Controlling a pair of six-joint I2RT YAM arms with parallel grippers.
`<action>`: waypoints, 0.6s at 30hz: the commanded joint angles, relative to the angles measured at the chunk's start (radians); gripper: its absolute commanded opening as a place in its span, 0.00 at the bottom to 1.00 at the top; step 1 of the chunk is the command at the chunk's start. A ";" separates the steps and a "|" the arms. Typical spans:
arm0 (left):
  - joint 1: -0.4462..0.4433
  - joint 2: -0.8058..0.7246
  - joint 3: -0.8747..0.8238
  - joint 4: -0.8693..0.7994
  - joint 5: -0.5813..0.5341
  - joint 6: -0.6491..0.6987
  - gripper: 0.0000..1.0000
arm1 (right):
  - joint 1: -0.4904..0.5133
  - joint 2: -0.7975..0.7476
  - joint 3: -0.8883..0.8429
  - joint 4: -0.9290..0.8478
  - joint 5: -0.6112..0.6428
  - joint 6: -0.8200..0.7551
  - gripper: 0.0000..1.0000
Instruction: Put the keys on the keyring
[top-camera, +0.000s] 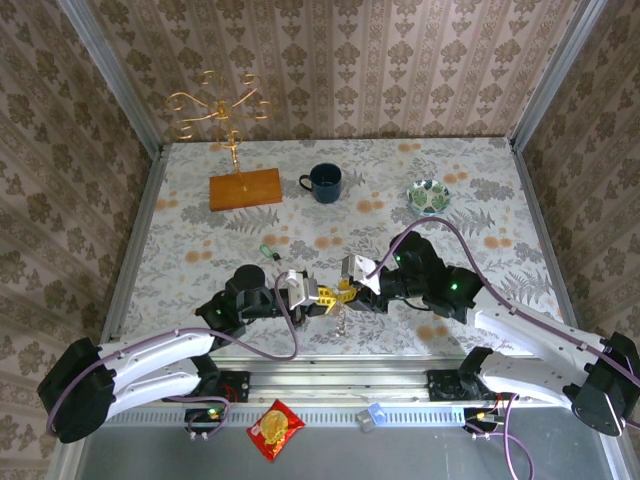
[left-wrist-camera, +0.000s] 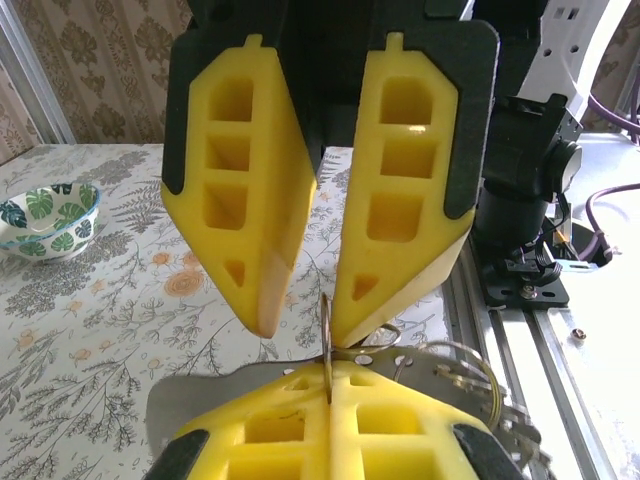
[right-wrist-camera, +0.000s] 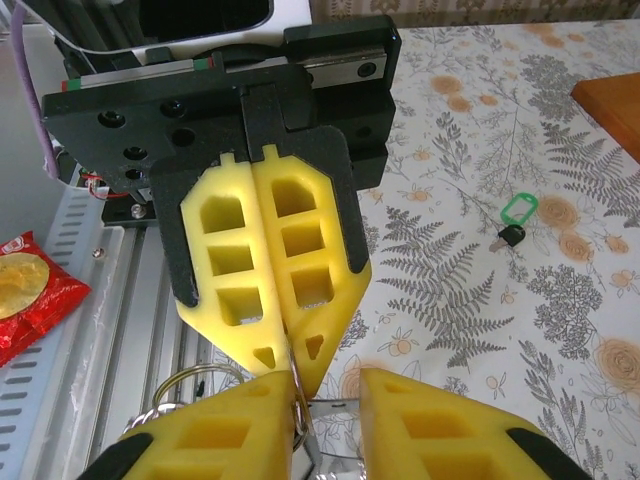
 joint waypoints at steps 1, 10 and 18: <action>0.005 -0.002 -0.005 0.082 0.044 -0.027 0.00 | -0.001 0.012 0.000 0.023 -0.018 0.013 0.19; 0.006 -0.030 0.009 0.001 -0.032 0.002 0.21 | 0.000 0.019 0.059 -0.089 -0.019 -0.055 0.00; 0.005 -0.024 0.091 -0.192 -0.024 0.082 0.19 | 0.016 0.091 0.191 -0.301 0.020 -0.186 0.00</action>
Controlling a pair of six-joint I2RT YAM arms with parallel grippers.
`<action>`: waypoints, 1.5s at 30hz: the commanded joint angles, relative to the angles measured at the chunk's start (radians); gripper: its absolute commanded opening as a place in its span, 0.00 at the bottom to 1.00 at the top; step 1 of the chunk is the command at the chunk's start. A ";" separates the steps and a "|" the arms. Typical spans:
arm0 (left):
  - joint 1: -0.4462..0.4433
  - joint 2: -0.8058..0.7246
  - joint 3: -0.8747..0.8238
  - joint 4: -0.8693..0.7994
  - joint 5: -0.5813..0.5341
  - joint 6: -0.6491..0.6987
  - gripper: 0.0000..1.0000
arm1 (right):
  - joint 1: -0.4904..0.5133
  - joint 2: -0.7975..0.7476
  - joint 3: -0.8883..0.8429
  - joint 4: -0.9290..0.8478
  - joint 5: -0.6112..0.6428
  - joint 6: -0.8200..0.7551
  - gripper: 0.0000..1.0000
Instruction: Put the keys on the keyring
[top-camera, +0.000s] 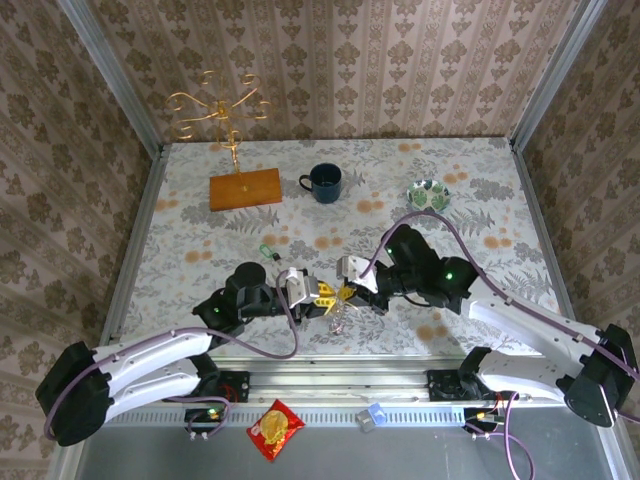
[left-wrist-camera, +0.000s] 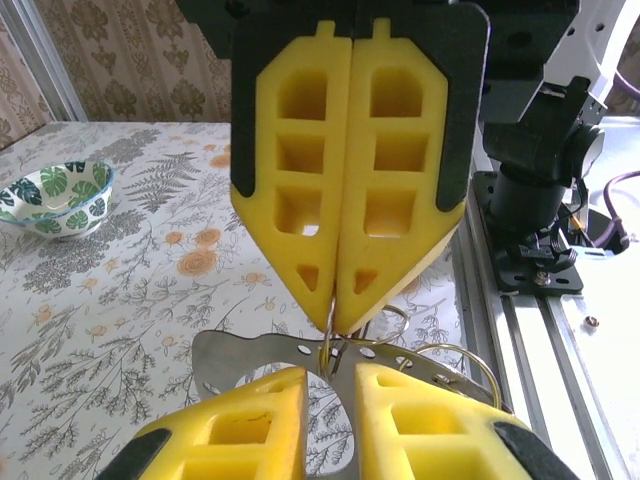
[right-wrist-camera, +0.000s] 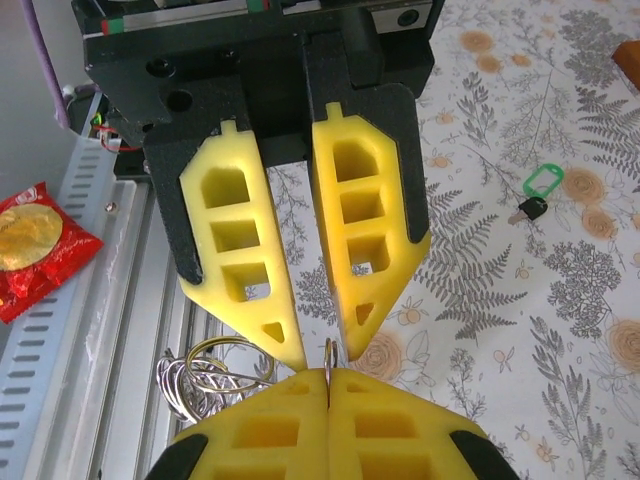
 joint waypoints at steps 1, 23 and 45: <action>-0.002 0.003 0.054 -0.071 0.008 0.052 0.19 | 0.016 0.025 0.074 -0.110 0.019 -0.078 0.00; -0.001 -0.011 0.046 -0.061 -0.003 0.071 0.00 | 0.018 -0.070 0.006 -0.002 0.066 0.060 0.39; -0.002 -0.013 -0.023 0.094 -0.015 -0.001 0.00 | 0.032 -0.054 -0.139 0.125 0.117 0.141 0.34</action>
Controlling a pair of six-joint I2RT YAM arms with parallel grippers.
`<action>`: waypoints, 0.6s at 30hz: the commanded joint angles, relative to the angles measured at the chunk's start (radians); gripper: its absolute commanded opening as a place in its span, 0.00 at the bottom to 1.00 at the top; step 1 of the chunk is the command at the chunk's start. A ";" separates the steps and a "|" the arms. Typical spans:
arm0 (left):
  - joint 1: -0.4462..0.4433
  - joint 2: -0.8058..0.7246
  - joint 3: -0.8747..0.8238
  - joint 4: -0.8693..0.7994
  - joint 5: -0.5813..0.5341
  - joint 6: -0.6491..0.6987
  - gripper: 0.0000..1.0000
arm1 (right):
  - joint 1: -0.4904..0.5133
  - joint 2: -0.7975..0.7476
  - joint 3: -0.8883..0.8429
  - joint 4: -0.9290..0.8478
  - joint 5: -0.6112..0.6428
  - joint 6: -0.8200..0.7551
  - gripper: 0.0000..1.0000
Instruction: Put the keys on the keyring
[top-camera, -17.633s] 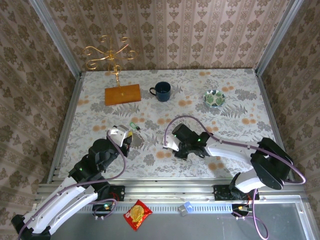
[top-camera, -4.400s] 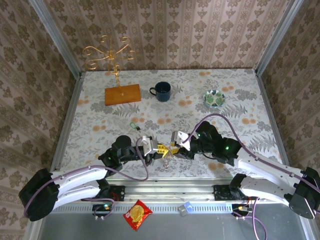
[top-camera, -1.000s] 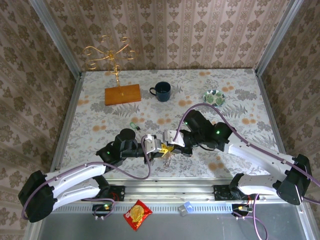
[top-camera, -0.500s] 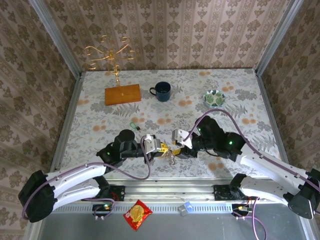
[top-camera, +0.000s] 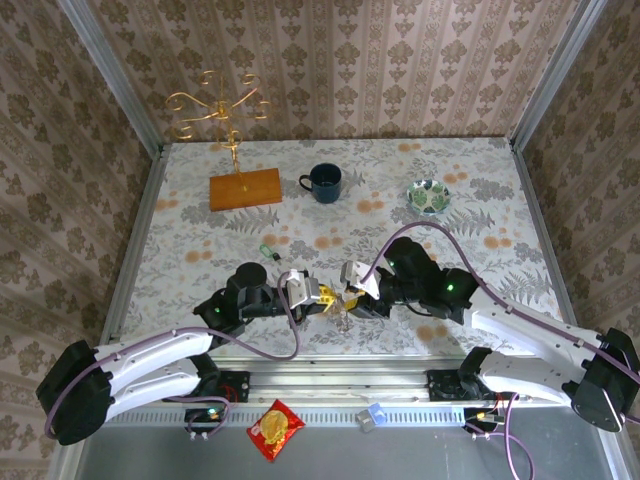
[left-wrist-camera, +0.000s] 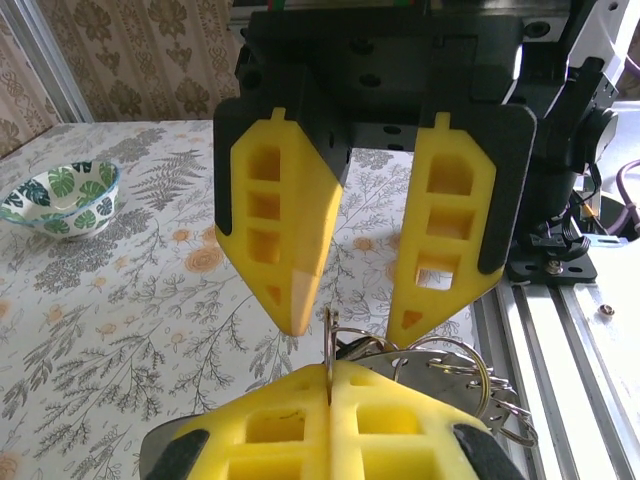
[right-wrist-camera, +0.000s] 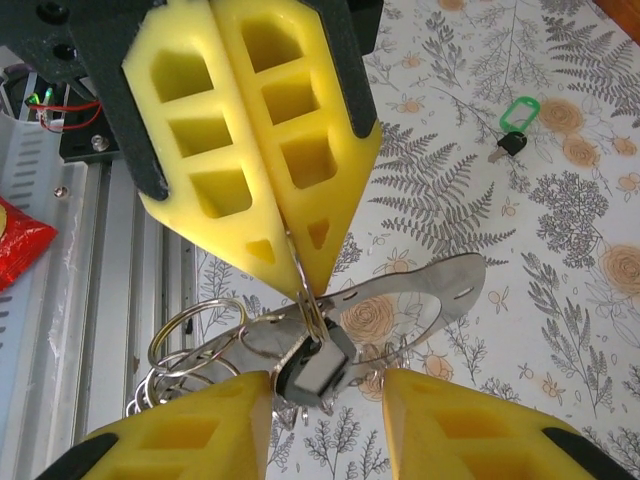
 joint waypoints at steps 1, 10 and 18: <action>-0.003 -0.022 -0.008 0.071 -0.005 -0.025 0.00 | 0.007 0.006 -0.007 0.030 -0.004 0.018 0.34; -0.004 -0.021 -0.018 0.096 -0.011 -0.040 0.00 | 0.008 0.006 -0.005 0.030 -0.008 0.017 0.31; -0.006 -0.022 -0.032 0.135 -0.012 -0.060 0.00 | 0.008 0.004 0.005 0.041 0.009 0.003 0.09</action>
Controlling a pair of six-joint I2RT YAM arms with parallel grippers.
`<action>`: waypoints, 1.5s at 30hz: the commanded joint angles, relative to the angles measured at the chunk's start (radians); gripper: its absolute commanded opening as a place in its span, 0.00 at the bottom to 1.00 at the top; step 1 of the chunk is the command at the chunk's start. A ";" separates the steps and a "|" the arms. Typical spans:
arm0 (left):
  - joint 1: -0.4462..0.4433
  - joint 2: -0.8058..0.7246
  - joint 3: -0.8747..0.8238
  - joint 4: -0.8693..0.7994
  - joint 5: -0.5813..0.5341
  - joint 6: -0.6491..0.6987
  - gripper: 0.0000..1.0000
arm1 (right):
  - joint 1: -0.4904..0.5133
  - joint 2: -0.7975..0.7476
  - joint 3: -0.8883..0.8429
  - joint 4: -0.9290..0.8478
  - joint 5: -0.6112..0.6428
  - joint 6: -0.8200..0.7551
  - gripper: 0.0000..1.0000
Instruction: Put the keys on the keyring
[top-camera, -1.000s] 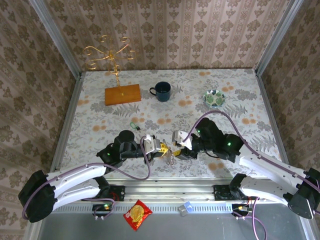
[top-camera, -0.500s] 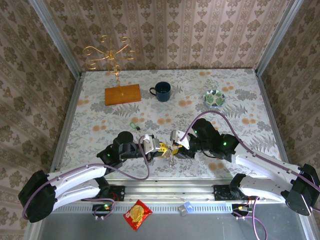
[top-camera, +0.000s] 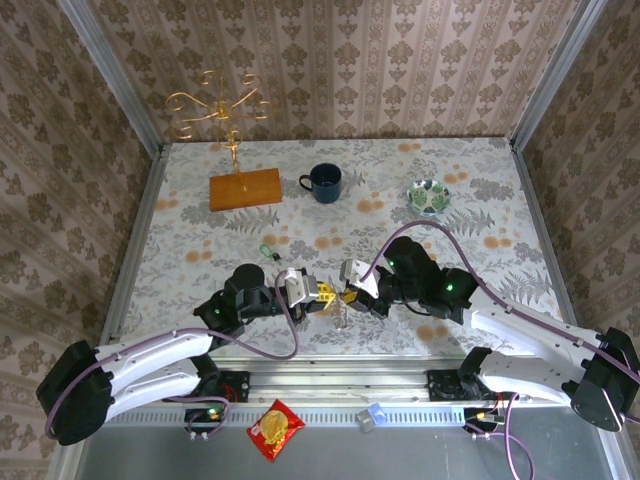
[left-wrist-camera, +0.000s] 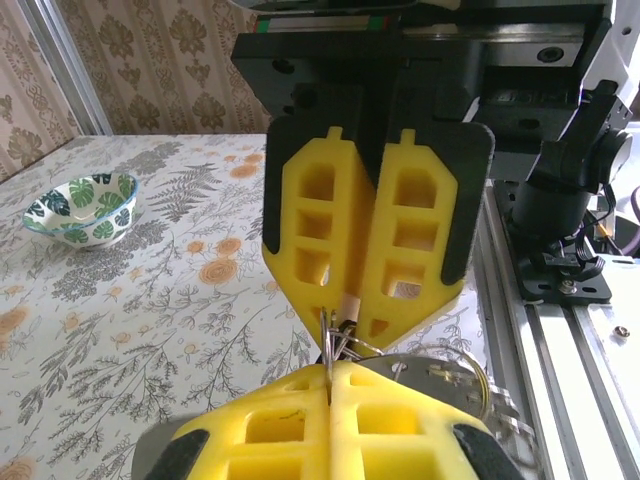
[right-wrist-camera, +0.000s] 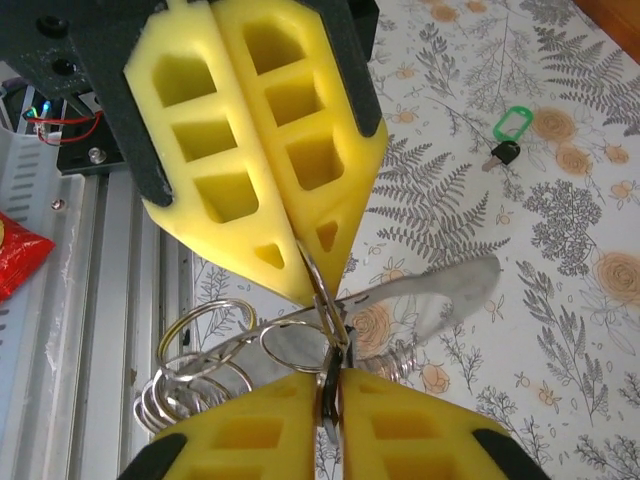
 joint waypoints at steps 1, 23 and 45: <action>-0.007 -0.019 -0.014 0.078 0.009 -0.032 0.00 | 0.007 0.003 0.007 0.022 0.005 -0.011 0.07; -0.027 0.022 -0.038 0.149 -0.017 -0.009 0.00 | 0.022 -0.004 -0.016 0.010 0.046 -0.019 0.18; -0.026 0.036 -0.043 0.196 0.062 -0.053 0.00 | -0.015 -0.052 -0.052 0.108 -0.082 0.040 0.24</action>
